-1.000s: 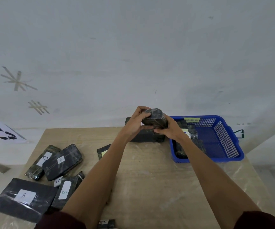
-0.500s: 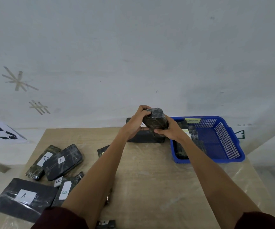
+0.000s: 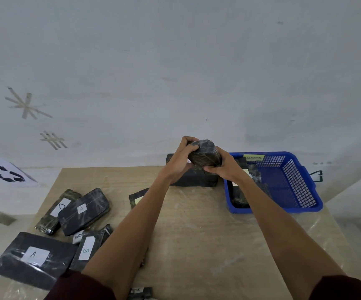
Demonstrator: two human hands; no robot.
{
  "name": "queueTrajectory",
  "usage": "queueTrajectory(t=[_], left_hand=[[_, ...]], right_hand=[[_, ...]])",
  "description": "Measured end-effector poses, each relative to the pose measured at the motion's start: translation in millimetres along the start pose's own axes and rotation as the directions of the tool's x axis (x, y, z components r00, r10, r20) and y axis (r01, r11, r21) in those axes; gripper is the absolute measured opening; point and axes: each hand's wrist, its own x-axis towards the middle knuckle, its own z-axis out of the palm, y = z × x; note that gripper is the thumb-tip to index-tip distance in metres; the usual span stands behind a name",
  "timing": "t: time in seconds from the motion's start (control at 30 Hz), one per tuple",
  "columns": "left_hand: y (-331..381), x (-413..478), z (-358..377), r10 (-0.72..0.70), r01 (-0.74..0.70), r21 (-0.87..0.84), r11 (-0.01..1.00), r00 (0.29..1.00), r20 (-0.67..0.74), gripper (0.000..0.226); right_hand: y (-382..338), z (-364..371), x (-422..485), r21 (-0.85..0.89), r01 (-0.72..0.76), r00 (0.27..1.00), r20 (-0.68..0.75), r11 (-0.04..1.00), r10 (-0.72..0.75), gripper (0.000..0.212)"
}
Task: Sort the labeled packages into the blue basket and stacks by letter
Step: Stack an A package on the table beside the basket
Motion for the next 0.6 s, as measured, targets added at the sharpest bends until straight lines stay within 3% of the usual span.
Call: queueTrajectory(t=[0.2,0.33,0.43,0.6], left_hand=[[-2,1,-3,-0.025,0.025,0.059,0.998,1.0,-0.008,0.01],[-8,-1,-10,-0.108,0.117,0.075,0.99,0.988,-0.107,0.049],[-11,-2,-15,-0.13,0.155,0.134,0.979,0.975,-0.18,0.053],[-21,2,-26,-0.176,0.18,-0.011,0.984,0.948,-0.266,0.037]], right_hand=[[1,1,-6,-0.096,-0.001,1.0,0.024,0.995,0.003,0.056],[8,-2,-8,-0.268,-0.002,1.0,-0.015,0.963,-0.002,0.047],[6,-3,-8,-0.332,0.0,0.995,-0.089,0.943,-0.032,0.048],[-5,-6,-15,-0.052,0.046,0.984,-0.172,0.998,-0.054,0.046]])
